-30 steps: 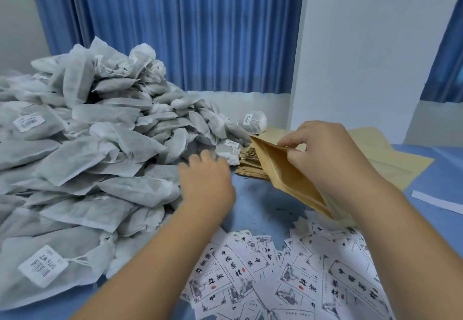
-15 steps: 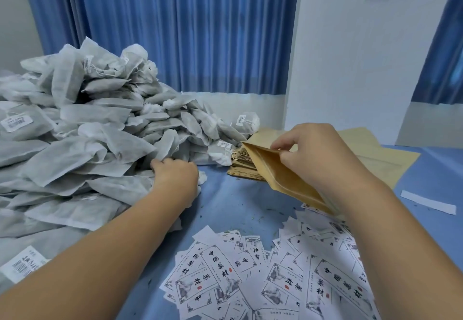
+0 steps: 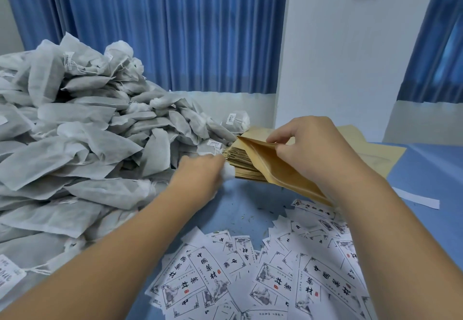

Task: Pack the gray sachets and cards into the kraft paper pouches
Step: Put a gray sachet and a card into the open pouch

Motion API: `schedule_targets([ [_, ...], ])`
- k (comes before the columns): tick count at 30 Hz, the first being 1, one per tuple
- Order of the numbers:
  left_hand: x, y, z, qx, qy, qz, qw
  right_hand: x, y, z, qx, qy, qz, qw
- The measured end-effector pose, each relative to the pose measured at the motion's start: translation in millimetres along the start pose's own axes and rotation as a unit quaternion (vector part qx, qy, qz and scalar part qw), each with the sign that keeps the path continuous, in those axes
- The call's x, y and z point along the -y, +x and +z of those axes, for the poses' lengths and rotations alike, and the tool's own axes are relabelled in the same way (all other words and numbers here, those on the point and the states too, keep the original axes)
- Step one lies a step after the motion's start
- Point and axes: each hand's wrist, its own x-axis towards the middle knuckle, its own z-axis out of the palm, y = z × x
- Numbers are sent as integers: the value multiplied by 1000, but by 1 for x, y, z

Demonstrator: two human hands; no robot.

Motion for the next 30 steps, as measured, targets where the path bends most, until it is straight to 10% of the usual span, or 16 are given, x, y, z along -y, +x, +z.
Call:
schedule_targets([
  [18,-6,-20,21,312,-142,-38,939,-13,0,-7,32,19,19,999],
  [30,3,-22,42,41,-288,-66,955,-16,-1,-10,52,27,18,998],
])
